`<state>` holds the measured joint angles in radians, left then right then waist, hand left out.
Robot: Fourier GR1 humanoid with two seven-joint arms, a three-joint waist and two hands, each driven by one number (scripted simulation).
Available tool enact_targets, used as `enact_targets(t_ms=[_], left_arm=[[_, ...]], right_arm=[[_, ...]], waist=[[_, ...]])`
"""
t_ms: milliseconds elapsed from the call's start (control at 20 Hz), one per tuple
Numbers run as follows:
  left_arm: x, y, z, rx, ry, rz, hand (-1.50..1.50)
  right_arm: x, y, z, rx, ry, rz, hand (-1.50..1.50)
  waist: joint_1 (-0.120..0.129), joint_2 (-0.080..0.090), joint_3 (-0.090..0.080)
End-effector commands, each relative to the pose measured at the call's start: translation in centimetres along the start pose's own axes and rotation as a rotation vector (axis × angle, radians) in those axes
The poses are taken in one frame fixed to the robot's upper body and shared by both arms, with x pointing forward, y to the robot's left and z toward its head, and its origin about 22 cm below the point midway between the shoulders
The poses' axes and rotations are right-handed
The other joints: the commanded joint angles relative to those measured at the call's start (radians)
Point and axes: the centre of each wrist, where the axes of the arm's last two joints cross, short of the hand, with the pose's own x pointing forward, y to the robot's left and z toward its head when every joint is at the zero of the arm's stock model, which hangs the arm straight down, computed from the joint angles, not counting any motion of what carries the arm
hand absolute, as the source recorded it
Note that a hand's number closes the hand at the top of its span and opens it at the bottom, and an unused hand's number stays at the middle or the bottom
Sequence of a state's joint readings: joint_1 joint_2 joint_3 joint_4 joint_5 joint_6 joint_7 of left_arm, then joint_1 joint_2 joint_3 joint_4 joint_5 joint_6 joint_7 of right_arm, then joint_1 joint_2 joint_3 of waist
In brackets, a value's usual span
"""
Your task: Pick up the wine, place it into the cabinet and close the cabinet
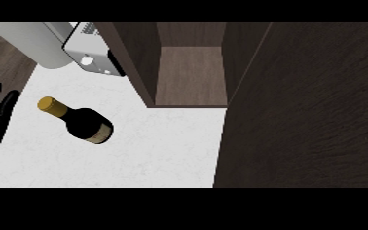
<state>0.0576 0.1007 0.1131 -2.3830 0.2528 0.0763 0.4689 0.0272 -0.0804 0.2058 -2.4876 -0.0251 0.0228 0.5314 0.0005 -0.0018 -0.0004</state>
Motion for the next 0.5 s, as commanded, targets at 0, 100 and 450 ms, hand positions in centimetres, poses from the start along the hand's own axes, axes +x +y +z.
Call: enact_targets(t_ms=[0,100,450], left_arm=[[-0.8,0.8,0.7,0.012,-0.010,0.064,-1.50],[0.3,2.1,-0.2,0.007,-0.021,0.051,-1.50],[-2.0,5.0,-2.0,0.038,0.050,0.059,-1.50]], right_arm=[[3.1,-0.8,2.0,0.010,-0.041,-0.006,-1.50],[3.6,-0.4,2.2,0.008,-0.051,-0.005,-1.50],[2.5,0.0,1.7,0.010,-0.045,-0.002,-1.50]], waist=[[0.000,0.000,0.000],[-0.002,0.000,0.000],[-0.005,0.001,0.000]])
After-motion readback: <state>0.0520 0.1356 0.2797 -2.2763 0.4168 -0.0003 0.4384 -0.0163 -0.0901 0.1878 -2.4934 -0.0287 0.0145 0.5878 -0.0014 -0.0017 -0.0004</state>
